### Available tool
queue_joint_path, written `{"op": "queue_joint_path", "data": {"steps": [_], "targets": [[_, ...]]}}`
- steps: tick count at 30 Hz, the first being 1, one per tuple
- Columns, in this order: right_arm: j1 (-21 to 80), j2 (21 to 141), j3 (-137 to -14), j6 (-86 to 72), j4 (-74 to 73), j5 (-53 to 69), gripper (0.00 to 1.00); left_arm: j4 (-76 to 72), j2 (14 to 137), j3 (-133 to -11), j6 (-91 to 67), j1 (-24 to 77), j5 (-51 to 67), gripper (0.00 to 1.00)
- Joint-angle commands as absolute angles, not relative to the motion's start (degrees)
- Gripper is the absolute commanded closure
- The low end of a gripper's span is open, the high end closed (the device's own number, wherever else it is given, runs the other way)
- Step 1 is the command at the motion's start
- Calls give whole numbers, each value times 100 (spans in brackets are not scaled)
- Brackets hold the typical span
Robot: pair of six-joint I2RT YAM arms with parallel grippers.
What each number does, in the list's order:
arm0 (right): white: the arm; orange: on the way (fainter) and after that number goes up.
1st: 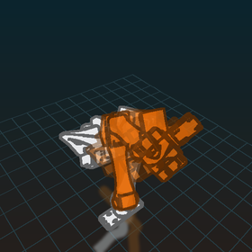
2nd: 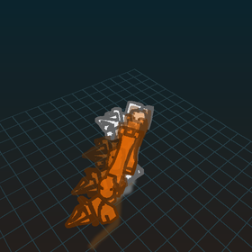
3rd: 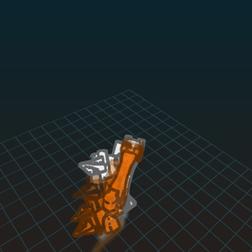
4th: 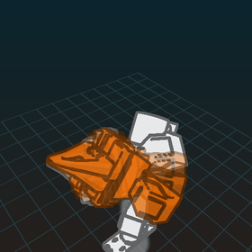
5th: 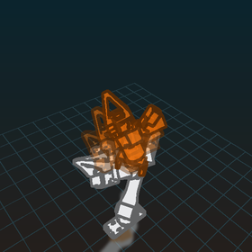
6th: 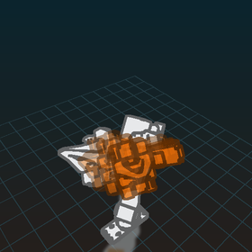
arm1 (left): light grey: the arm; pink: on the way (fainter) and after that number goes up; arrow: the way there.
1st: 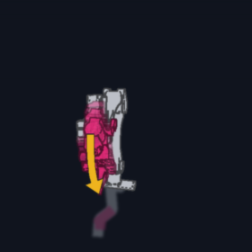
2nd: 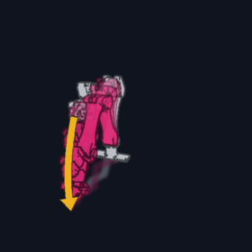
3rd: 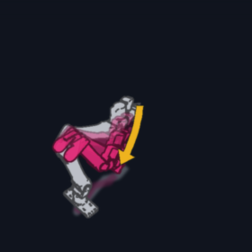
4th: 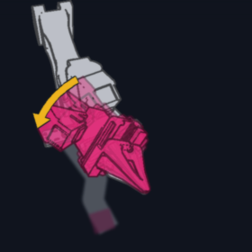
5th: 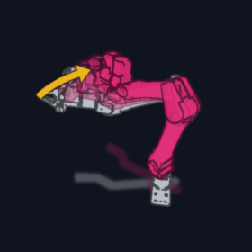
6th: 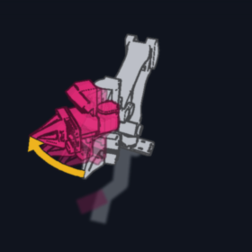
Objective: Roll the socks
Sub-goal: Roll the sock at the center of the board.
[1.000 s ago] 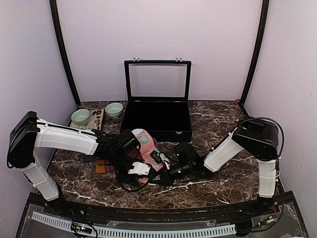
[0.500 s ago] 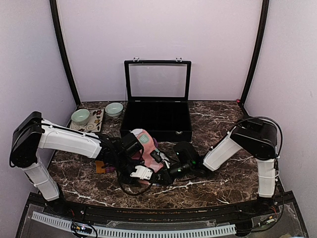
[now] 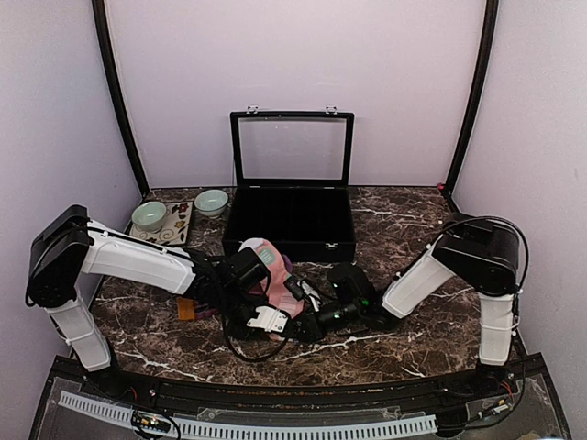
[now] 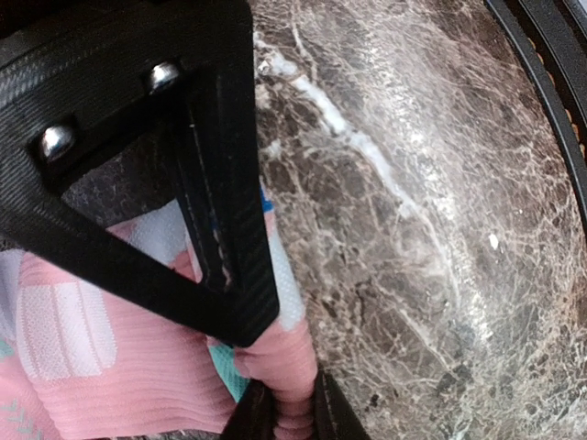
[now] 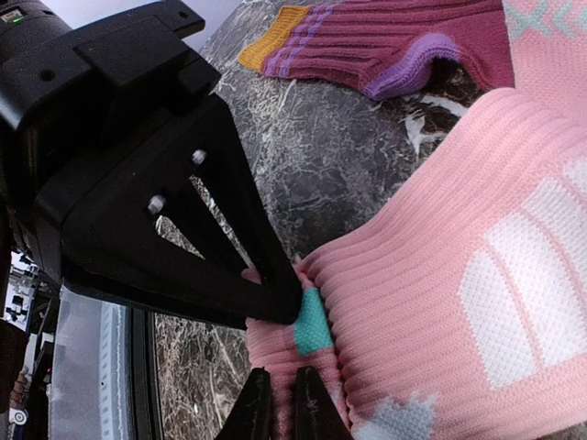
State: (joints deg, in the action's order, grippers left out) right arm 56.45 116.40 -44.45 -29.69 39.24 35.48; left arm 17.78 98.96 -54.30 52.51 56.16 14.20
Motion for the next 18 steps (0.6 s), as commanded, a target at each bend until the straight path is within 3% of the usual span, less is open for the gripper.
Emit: {"op": "queue_joint_path", "data": {"steps": [1, 5, 16, 18], "targets": [[5493, 11804, -3909, -2922, 2469, 2444, 88, 2225, 10192, -5428, 5284, 5575, 1544, 87], [5502, 11495, -3795, -2854, 2582, 2169, 84, 2655, 10476, -5776, 5157, 5312, 1979, 94], [5526, 10715, -3490, -2545, 2835, 1453, 76, 3643, 11267, -6581, 5096, 4869, 2803, 97], [5537, 10518, -3451, -2457, 2767, 1198, 59, 3789, 11418, -6687, 5119, 4860, 2851, 97]]}}
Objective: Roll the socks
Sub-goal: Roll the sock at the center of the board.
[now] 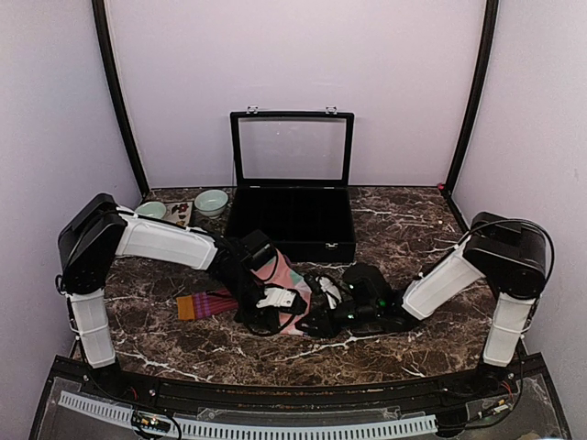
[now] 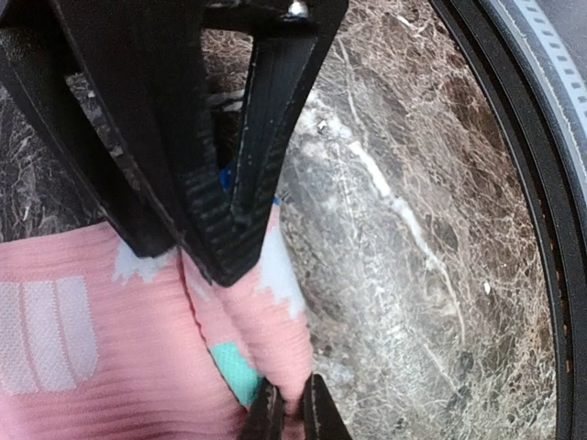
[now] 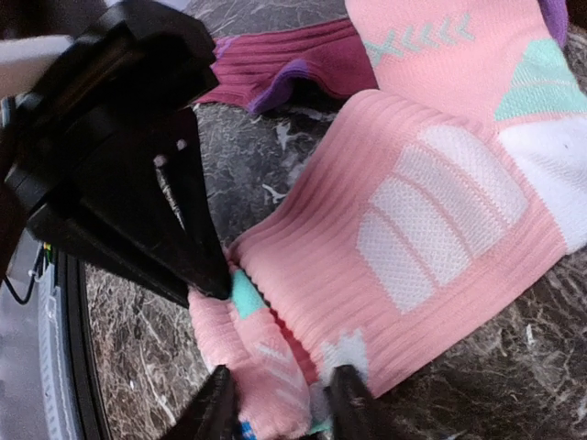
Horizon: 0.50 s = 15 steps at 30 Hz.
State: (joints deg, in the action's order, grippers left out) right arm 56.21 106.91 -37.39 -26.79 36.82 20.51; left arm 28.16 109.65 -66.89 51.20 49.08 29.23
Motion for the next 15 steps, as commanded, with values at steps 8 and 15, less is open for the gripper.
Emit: {"op": "queue_joint_path", "data": {"steps": [8, 15], "targets": [[5641, 9586, -3119, -2295, 2588, 354, 1, 4540, 11940, -7224, 5273, 4852, 3055, 96], [6493, 8298, -2992, -1889, 1886, -2623, 0, 4715, 12124, -7295, 5354, 4843, 3032, 96]]}}
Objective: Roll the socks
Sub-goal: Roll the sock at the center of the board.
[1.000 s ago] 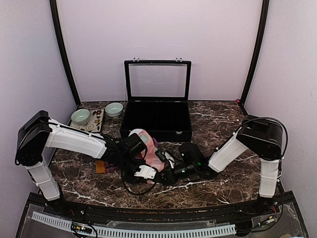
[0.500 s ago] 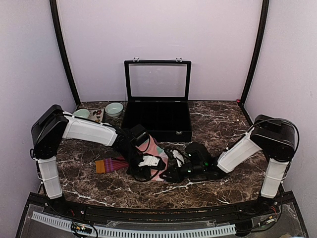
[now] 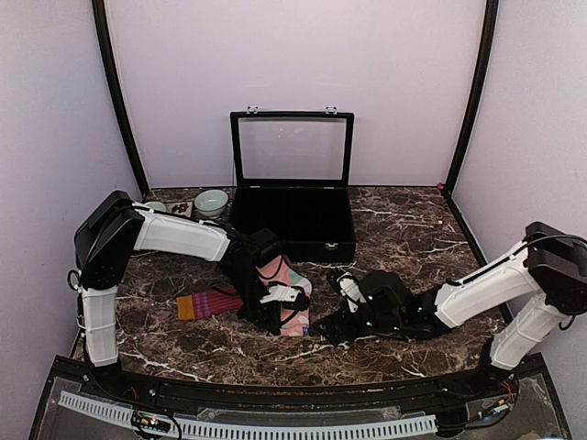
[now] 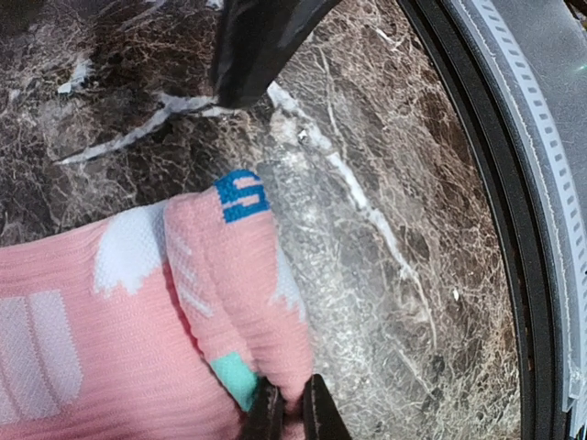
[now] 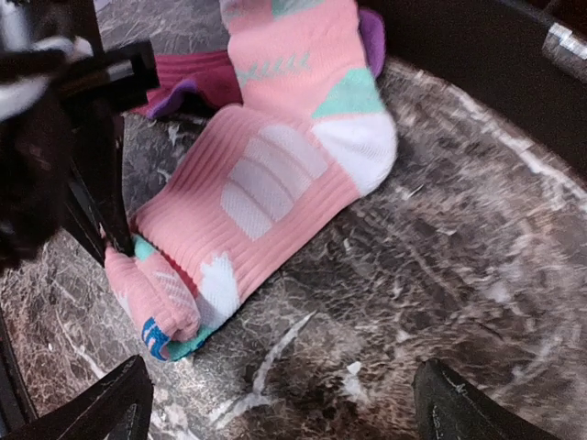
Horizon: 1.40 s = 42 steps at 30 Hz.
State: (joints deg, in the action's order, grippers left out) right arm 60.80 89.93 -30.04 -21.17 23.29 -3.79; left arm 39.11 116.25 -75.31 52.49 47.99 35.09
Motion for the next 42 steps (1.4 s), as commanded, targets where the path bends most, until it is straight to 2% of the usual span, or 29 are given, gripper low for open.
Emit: {"op": "queue_joint_path", "data": {"steps": [1, 4, 6, 13, 17, 18, 23, 31, 42], "targets": [[6498, 8134, -2928, -1997, 1868, -3085, 1, 4780, 12167, -7326, 5366, 4843, 3046, 96], [6452, 7660, -2715, -2562, 1765, -4329, 0, 4884, 12273, -7418, 5371, 4843, 3065, 96], [6380, 7292, -2480, -3138, 1653, -4578, 1, 4911, 12331, -7478, 5354, 4843, 3099, 96], [6203, 6156, -1279, -1677, 3300, -2288, 1, 5046, 12476, -7675, 5332, 4844, 3232, 96], [6259, 5969, -1344, -1239, 2824, -1719, 0, 5106, 12570, -7722, 5361, 4843, 3281, 96], [6330, 6016, -1452, -1115, 2647, -1699, 1, 5113, 12588, -7725, 5376, 4843, 3303, 96], [6778, 6586, -2078, -316, 2126, -1561, 19, 5466, 12845, -7938, 5467, 4830, 3457, 96], [7659, 8176, -3217, 1055, 1954, -1255, 22, 5767, 13121, -8139, 5560, 4796, 3636, 96], [7718, 9609, -3987, 2217, 2376, -802, 30, 5636, 13156, -8086, 5440, 4782, 3618, 96]]}}
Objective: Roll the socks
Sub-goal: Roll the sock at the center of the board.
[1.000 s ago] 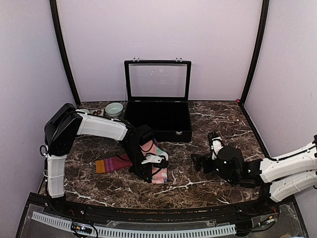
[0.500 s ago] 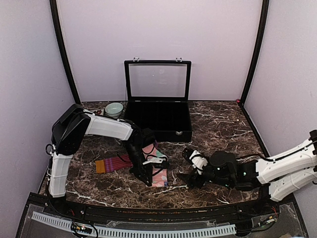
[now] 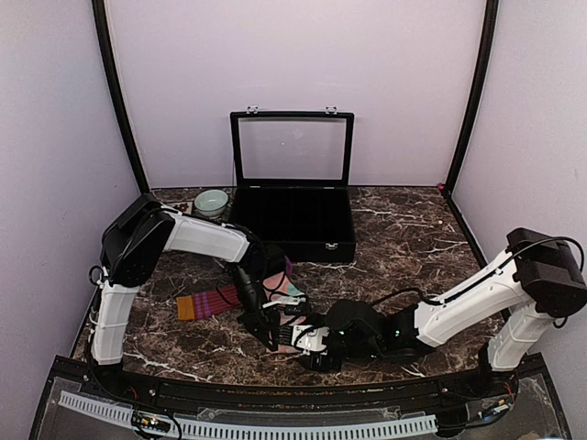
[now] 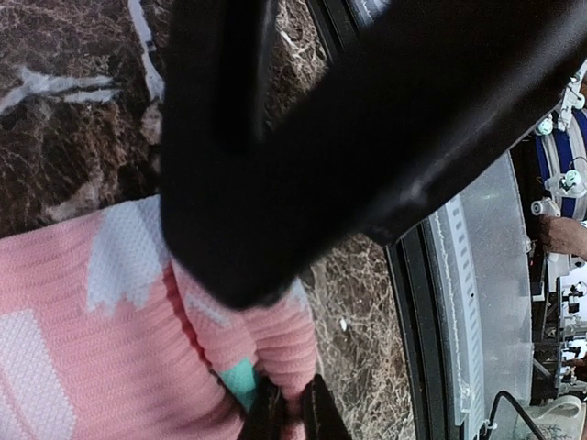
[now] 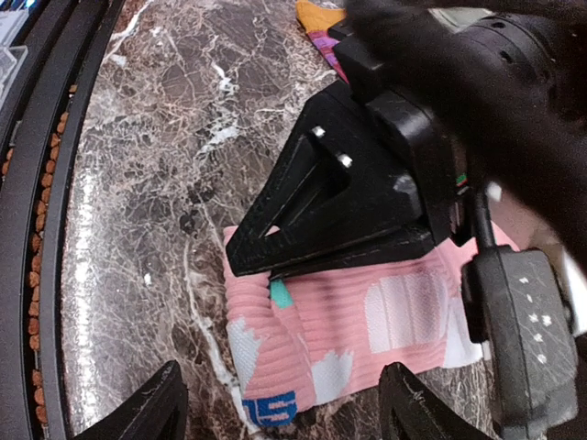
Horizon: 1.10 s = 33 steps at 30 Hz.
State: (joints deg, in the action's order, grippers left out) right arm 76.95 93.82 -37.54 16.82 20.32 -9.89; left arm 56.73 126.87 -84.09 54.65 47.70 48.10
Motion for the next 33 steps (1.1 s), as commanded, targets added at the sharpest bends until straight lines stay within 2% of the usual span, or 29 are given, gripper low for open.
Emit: {"op": "queue_joint_path", "data": {"steps": [1, 8, 12, 13, 23, 27, 30, 33], "targets": [[7709, 9681, -4036, 2256, 2395, -748, 31, 5634, 13164, -8093, 5440, 4781, 3608, 96], [7628, 10203, -4309, 2266, 2512, -426, 45, 5630, 13174, -8095, 5389, 4781, 3579, 96], [7569, 10300, -4316, 2222, 2567, -359, 64, 5604, 13171, -8122, 5355, 4768, 3521, 96], [7561, 10319, -4316, 2197, 2567, -371, 66, 5607, 13173, -8133, 5357, 4760, 3518, 96], [7493, 10452, -4048, 1892, 2818, -338, 69, 5699, 13167, -8153, 5399, 4747, 3518, 95], [7489, 10604, -3994, 1780, 2816, -238, 79, 5696, 13139, -8162, 5397, 4724, 3522, 93], [7490, 10655, -3926, 1670, 2825, -179, 80, 5668, 13147, -8128, 5398, 4720, 3471, 91], [7472, 10674, -3897, 1561, 2795, -157, 86, 5639, 13123, -8110, 5357, 4720, 3378, 87]]}}
